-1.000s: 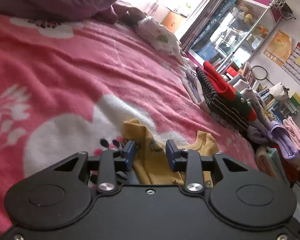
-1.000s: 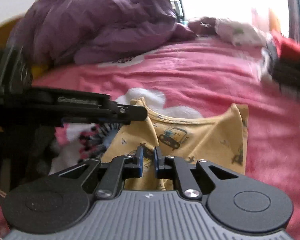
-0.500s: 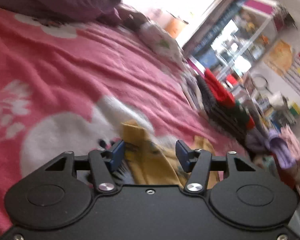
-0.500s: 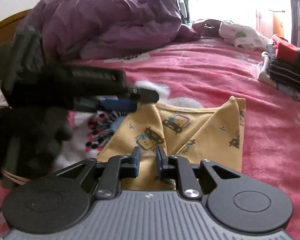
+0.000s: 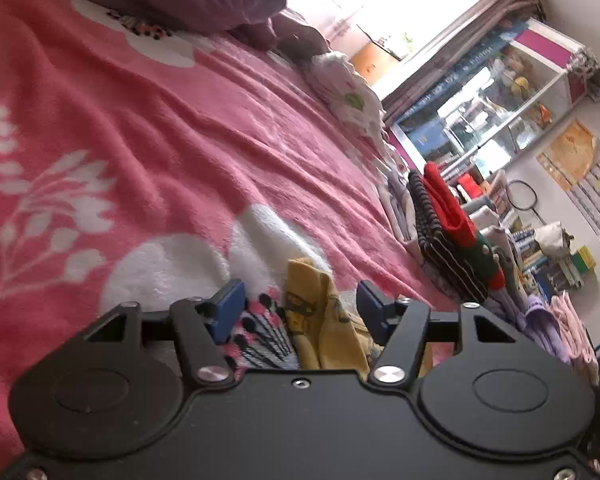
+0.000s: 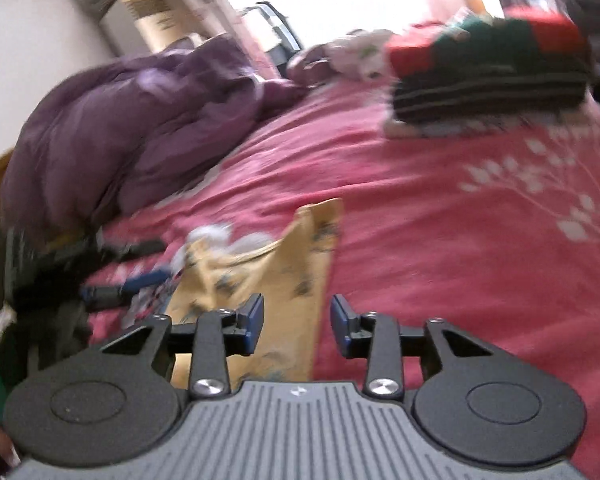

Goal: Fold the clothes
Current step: 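Grasp the folded yellow shirt edge with both grippers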

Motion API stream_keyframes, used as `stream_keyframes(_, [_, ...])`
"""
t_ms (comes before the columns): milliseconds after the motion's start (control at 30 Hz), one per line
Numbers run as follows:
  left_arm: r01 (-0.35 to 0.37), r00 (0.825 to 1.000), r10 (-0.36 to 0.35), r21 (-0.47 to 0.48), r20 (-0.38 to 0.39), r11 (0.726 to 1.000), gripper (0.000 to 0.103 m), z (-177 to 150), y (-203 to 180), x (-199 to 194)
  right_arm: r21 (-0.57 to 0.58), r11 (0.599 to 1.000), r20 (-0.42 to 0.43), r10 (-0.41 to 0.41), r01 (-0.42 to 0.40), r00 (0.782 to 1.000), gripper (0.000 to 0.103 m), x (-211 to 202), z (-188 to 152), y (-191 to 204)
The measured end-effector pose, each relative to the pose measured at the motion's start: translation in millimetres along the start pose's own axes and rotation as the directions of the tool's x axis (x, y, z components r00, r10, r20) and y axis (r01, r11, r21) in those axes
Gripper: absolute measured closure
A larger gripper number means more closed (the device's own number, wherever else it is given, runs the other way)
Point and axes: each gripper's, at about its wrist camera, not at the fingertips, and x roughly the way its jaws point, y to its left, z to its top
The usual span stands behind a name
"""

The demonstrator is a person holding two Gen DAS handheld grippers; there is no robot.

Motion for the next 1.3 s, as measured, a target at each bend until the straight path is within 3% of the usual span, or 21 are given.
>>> stream_keyframes(100, [0.021, 1.0, -0.02, 0.021, -0.018, 1.0, 0.041, 2, 2, 5, 0.069, 0.997, -0.017, 0.026, -0.025, 1.0, 0.06, 11, 7, -17])
stream_keyframes(600, [0.062, 0.997, -0.057, 0.09, -0.055, 0.994, 0.052, 8, 1, 21, 0.151, 0.978, -0.074, 0.159, -0.146, 0.985, 0.059, 64, 47, -43])
stream_keyframes(767, [0.037, 0.998, -0.03, 0.105, -0.061, 0.994, 0.079, 6, 0, 25, 0.161, 0.973, -0.09, 0.182, -0.166, 0.979, 0.059, 78, 58, -46])
stream_keyframes(800, [0.031, 0.998, -0.024, 0.111, -0.062, 0.993, 0.079, 6, -1, 25, 0.153, 0.975, -0.093, 0.176, -0.161, 0.98, 0.062, 80, 58, -45])
stream_keyframes(900, [0.028, 0.998, -0.02, 0.118, -0.065, 0.993, 0.08, 6, -2, 26, 0.13, 0.981, -0.101, 0.16, -0.147, 0.982, 0.087, 85, 59, -42])
stream_keyframes(1000, [0.036, 0.997, -0.029, 0.098, -0.066, 0.995, 0.079, 8, 0, 25, 0.112, 0.984, -0.098, 0.15, -0.139, 0.984, 0.086, 86, 58, -39])
stream_keyframes(1133, [0.024, 0.998, -0.017, 0.12, -0.056, 0.993, 0.077, 7, -3, 27, 0.154, 0.972, -0.082, 0.193, -0.178, 0.978, 0.074, 83, 58, -45])
stream_keyframes(1200, [0.012, 0.999, -0.006, 0.116, -0.049, 0.993, 0.077, 6, -3, 28, 0.137, 0.974, -0.084, 0.19, -0.178, 0.978, 0.074, 85, 58, -43])
stream_keyframes(1233, [0.013, 0.999, -0.008, 0.122, -0.046, 0.992, 0.081, 5, -4, 28, 0.128, 0.977, -0.085, 0.184, -0.173, 0.979, 0.077, 86, 58, -41])
stream_keyframes(1267, [0.015, 0.999, -0.01, 0.128, -0.043, 0.992, 0.093, 5, -5, 27, 0.121, 0.979, -0.084, 0.177, -0.166, 0.981, 0.081, 87, 57, -40])
stream_keyframes(1300, [0.018, 0.999, -0.012, 0.142, -0.039, 0.99, 0.095, 5, -8, 26, 0.118, 0.98, -0.085, 0.173, -0.163, 0.981, 0.09, 88, 57, -40])
